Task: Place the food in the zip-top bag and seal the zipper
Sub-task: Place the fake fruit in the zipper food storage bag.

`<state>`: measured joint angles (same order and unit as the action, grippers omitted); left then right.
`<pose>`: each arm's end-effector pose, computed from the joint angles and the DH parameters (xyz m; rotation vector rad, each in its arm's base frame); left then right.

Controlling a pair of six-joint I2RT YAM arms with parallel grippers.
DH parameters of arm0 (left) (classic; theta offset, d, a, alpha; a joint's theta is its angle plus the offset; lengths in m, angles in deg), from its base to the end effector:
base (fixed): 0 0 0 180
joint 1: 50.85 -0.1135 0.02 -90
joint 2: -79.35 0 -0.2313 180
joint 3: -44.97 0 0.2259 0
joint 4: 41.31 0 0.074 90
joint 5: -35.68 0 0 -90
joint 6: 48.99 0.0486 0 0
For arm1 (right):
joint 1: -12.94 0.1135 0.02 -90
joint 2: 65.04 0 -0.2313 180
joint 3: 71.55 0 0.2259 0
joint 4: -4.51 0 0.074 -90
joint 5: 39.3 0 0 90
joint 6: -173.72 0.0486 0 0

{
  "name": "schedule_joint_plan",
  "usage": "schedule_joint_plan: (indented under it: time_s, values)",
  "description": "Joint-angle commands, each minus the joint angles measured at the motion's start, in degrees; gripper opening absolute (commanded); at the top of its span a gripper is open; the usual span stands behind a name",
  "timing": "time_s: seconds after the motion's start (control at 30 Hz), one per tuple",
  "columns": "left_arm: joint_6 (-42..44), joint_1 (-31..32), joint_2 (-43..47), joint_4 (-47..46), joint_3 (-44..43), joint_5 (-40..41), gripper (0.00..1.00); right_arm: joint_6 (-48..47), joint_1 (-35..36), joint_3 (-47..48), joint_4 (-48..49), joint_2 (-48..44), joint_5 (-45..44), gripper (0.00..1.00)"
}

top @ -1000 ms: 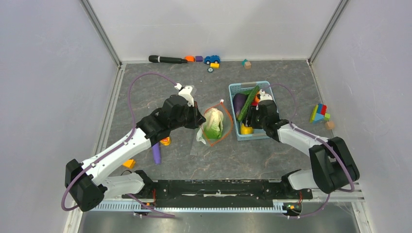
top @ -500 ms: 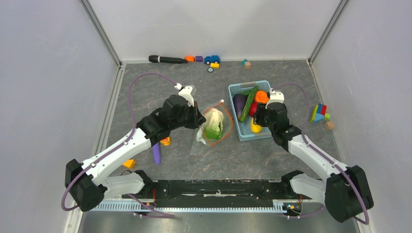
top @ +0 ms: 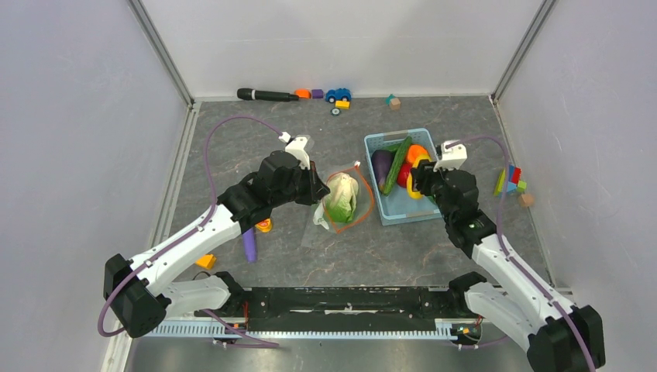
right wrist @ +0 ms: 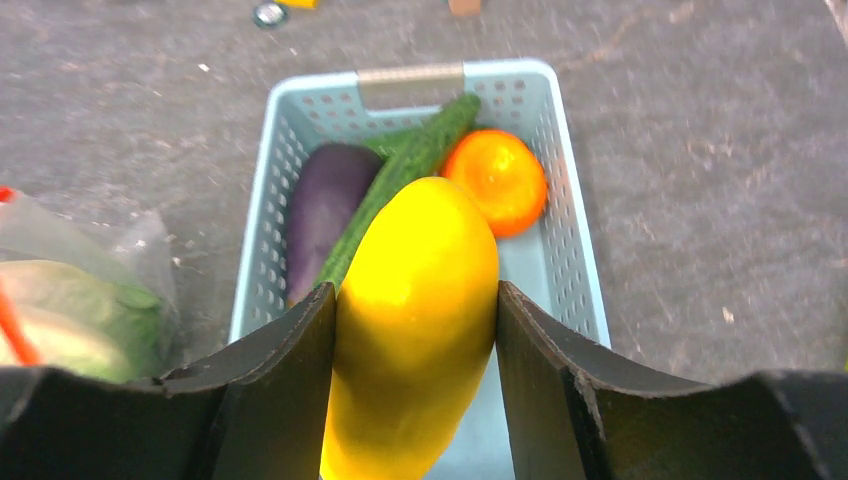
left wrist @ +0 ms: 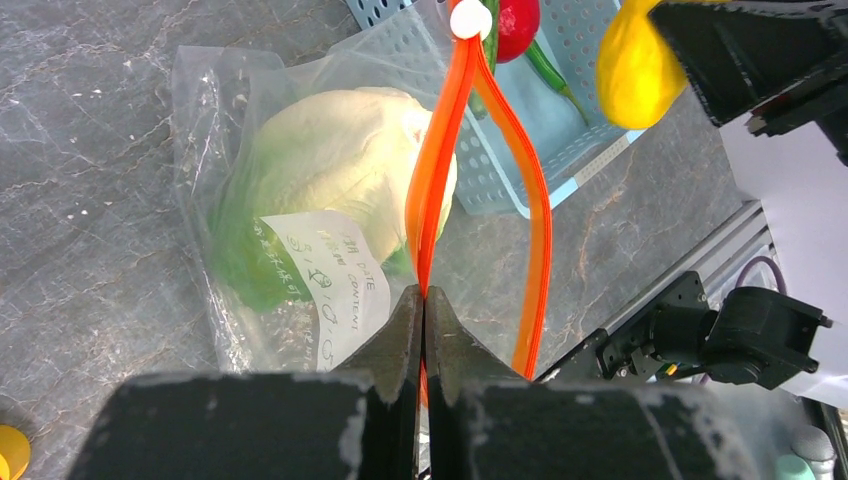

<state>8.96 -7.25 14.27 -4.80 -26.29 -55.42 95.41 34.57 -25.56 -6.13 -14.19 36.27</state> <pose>0.1825 -0.1751 0.2857 0.2341 2.1944 -0.7929 0.2050 0.0683 0.2414 0.0169 1.8361 0.1768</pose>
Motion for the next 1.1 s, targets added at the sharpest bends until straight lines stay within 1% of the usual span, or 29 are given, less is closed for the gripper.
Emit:
schedule_joint_plan:
  time_s: [0.0,0.1,0.2,0.3,0.4,0.5,0.57,0.67,0.77,0.87,1.07]
  values:
    - [0.2,0.0,0.2,-2.5,0.0,-1.3,0.02,-4.9,-0.1,-1.0,8.6,-4.5,7.1,0.10]
    - [0.2,0.1,0.1,-2.6,-0.1,-1.3,0.02,-6.4,-0.1,-1.7,12.0,-6.7,14.1,0.10]
    - [0.2,0.1,-0.2,-2.6,-0.1,-1.6,0.02,-6.5,-0.1,-1.7,15.0,-7.6,25.6,0.10]
    - [0.1,0.1,-0.4,-2.8,-0.1,-1.7,0.02,-6.7,0.0,-1.4,18.7,-6.4,36.0,0.10]
    - [0.1,0.1,-0.6,-2.8,-0.1,-1.8,0.02,-6.6,0.1,-0.3,20.5,-4.2,42.4,0.08]
    - [0.0,0.1,-0.7,-2.9,-0.2,-2.0,0.02,-5.0,1.7,-0.1,25.9,-2.3,48.1,0.08]
    - [-0.1,0.1,-0.6,-2.9,-0.2,-2.1,0.02,-5.3,4.3,0.6,27.3,-0.8,49.2,0.08]
    - [-0.4,0.1,-0.3,-3.0,-0.3,-2.1,0.02,-7.6,9.3,1.6,27.6,1.6,47.9,0.08]
    - [-0.6,0.1,-0.4,-3.0,-0.3,-2.1,0.02,-7.0,12.7,0.8,32.3,3.6,47.5,0.09]
    - [-0.8,0.1,-0.3,-3.0,-0.1,-2.3,0.02,-5.6,13.9,0.6,35.0,6.7,48.2,0.09]
    - [-1.1,0.1,0.0,-3.0,0.1,-3.0,0.02,-4.5,15.6,-1.2,39.0,11.5,44.1,0.10]
